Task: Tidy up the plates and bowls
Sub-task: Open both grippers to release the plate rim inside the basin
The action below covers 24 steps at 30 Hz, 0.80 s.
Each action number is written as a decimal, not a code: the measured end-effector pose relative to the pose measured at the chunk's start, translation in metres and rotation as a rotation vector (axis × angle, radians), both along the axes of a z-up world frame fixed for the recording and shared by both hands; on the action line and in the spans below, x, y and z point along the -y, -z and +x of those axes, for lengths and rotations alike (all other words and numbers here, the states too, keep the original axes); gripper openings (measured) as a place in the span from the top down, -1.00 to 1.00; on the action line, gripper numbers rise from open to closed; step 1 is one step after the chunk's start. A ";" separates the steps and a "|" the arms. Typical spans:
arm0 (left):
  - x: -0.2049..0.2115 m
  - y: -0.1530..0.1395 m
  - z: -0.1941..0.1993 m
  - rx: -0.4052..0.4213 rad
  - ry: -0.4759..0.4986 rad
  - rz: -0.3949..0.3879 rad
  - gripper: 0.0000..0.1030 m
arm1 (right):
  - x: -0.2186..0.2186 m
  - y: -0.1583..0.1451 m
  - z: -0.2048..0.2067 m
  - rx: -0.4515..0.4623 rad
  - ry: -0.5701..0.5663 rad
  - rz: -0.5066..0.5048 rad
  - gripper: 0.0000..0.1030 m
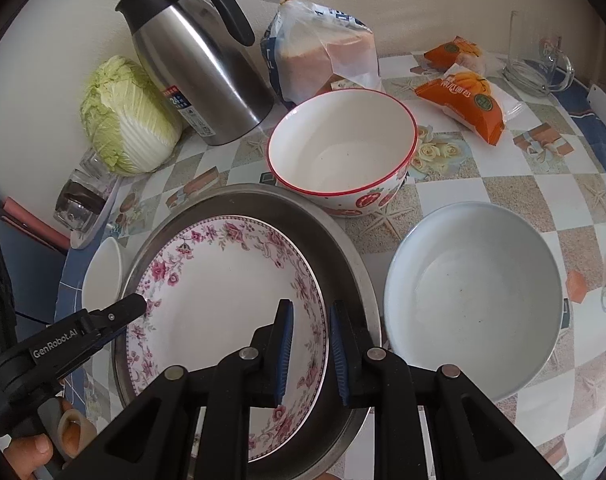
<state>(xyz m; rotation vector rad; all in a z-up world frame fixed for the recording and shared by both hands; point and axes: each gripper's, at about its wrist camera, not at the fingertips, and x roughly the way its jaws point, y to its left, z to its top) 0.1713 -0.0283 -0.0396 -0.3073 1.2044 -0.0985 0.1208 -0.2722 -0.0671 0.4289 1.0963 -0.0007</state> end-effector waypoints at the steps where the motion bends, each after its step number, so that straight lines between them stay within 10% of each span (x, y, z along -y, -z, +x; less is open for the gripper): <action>1: 0.001 -0.004 0.000 0.008 0.003 0.003 0.26 | 0.000 -0.003 -0.001 0.008 0.000 -0.002 0.58; 8: 0.009 -0.020 -0.004 0.039 0.045 0.063 -0.19 | 0.003 -0.027 -0.008 0.042 0.006 -0.074 0.58; 13: 0.011 -0.023 -0.005 0.043 0.058 0.098 -0.33 | 0.007 -0.034 -0.012 0.039 0.029 -0.132 -0.08; 24: 0.010 -0.020 -0.005 0.050 0.050 0.159 -0.72 | 0.009 -0.036 -0.014 0.048 0.017 -0.164 -0.64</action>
